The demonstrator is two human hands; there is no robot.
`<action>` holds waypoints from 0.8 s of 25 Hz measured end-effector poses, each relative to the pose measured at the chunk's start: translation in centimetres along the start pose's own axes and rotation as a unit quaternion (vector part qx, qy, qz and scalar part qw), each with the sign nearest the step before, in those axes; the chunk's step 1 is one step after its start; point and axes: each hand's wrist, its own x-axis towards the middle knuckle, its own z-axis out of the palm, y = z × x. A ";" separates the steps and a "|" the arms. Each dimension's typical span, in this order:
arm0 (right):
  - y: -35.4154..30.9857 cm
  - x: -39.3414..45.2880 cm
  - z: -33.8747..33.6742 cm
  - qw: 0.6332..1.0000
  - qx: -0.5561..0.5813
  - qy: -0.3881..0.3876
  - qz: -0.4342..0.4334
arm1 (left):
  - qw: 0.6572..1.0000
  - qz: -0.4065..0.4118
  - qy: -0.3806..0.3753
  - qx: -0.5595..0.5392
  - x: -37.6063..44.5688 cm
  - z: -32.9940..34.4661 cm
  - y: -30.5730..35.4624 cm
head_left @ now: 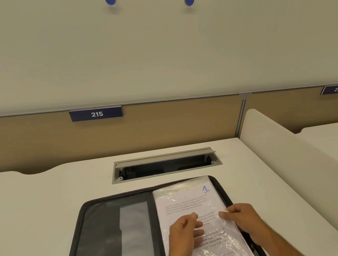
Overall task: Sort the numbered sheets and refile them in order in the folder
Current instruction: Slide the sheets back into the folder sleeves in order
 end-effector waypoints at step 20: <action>2.4 -0.4 5.1 0.826 -0.519 -0.027 -0.216 | 0.678 0.195 0.038 0.708 3.6 -12.2 -5.2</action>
